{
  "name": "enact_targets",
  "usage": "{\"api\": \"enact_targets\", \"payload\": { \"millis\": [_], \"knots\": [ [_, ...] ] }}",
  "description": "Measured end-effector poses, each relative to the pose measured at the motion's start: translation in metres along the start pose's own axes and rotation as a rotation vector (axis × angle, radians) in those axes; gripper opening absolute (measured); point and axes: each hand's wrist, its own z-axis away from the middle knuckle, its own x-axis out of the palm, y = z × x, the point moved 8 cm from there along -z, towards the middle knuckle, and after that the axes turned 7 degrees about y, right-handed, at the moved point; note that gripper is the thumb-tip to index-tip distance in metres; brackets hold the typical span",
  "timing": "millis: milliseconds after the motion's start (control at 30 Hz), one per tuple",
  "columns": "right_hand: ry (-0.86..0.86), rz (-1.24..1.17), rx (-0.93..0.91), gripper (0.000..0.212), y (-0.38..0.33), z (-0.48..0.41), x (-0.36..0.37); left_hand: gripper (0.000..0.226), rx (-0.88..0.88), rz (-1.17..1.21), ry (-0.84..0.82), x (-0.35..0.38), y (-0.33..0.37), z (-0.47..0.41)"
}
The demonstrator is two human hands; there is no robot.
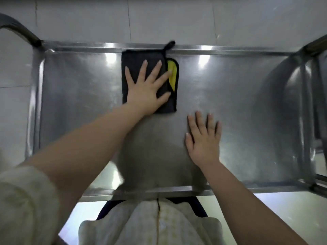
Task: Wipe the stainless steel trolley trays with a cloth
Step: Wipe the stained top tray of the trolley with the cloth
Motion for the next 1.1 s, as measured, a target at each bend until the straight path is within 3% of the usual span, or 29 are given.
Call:
{"api": "enact_targets", "payload": {
  "millis": [100, 200, 400, 500, 633, 700, 767, 833, 900, 1000, 1100],
  "knots": [
    [-0.018, -0.049, 0.006, 0.058, 0.005, -0.002, 0.001, 0.070, -0.092, 0.018, -0.005, -0.003, 0.014, -0.049],
    [-0.002, -0.284, 0.102, 0.056, 0.014, -0.004, -0.004, 0.071, -0.111, 0.022, 0.021, 0.000, 0.030, -0.037],
    [0.093, -0.640, 0.169, 0.051, 0.024, -0.001, -0.014, 0.071, 0.222, 0.040, 0.044, 0.020, 0.109, 0.141],
    [0.083, -0.733, 0.183, 0.050, 0.028, 0.000, -0.015, 0.074, 0.421, 0.085, -0.021, 0.035, 0.164, 0.226],
    [0.039, -0.723, 0.138, 0.049, 0.028, -0.002, -0.016, 0.063, 0.437, 0.122, -0.056, 0.028, 0.177, 0.232],
    [0.006, -0.605, 0.110, 0.045, 0.027, -0.006, -0.014, 0.045, 0.333, 0.299, 0.007, 0.009, 0.166, 0.224],
    [-0.035, -0.454, 0.037, 0.043, 0.017, -0.006, -0.012, 0.032, 0.067, 0.489, 0.133, -0.007, 0.140, 0.223],
    [-0.095, -0.353, -0.091, 0.047, -0.001, -0.003, -0.009, 0.038, -0.289, 0.526, 0.195, -0.011, 0.104, 0.234],
    [-0.129, -0.274, -0.210, 0.054, -0.020, 0.004, -0.007, 0.044, -0.540, 0.545, 0.157, -0.005, 0.079, 0.252],
    [-0.079, -0.272, -0.170, 0.052, -0.028, 0.008, -0.010, 0.047, -0.680, 0.693, 0.099, 0.005, 0.067, 0.277],
    [-0.170, -0.318, -0.041, 0.056, -0.026, 0.008, -0.006, 0.032, -0.742, 0.694, 0.032, 0.010, 0.065, 0.291]
  ]
}}
